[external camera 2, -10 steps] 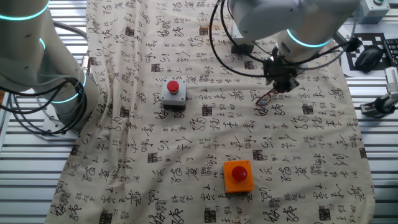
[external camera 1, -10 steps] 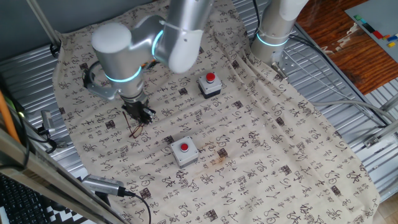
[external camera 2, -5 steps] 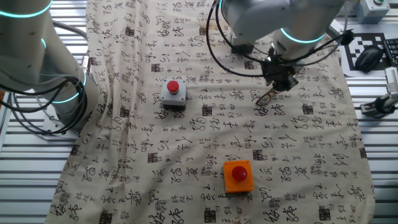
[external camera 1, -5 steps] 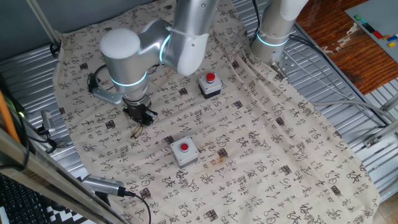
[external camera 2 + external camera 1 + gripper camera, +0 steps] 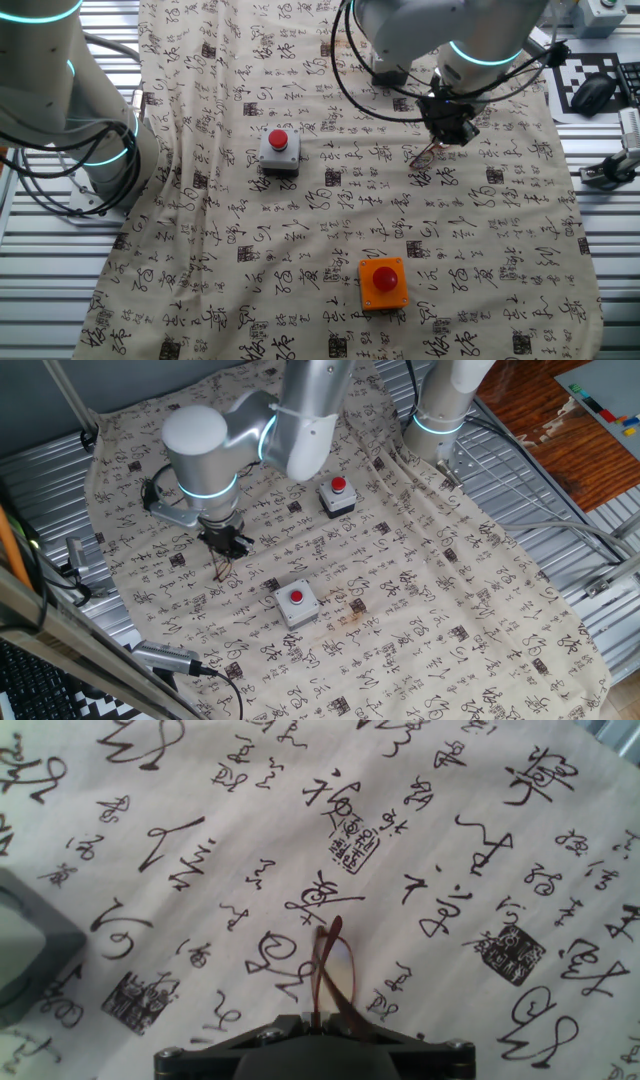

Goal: Unfold the leg of the glasses (with one hand)

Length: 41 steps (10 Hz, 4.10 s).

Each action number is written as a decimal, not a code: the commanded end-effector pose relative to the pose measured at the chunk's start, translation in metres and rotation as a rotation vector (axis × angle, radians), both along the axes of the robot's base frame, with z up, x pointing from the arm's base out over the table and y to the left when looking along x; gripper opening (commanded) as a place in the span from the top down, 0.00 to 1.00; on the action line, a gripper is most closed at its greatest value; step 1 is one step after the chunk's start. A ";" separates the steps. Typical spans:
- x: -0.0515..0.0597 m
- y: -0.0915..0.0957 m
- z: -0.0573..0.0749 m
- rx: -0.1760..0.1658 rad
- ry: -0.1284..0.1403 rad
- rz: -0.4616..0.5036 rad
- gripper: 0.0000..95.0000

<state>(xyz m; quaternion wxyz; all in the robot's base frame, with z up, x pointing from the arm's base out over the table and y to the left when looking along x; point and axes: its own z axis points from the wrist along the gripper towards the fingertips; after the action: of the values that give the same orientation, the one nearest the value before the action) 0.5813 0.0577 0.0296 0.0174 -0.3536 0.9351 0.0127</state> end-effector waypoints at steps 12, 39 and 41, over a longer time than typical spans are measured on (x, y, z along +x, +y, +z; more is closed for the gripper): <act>-0.040 -0.022 0.029 0.110 0.009 0.151 1.00; -0.028 -0.033 0.037 0.048 0.011 0.196 0.80; -0.032 -0.040 0.041 0.045 0.020 0.195 0.80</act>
<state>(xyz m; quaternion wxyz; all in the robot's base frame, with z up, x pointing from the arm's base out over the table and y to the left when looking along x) 0.5477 0.0157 0.0715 0.0141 -0.4427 0.8957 0.0383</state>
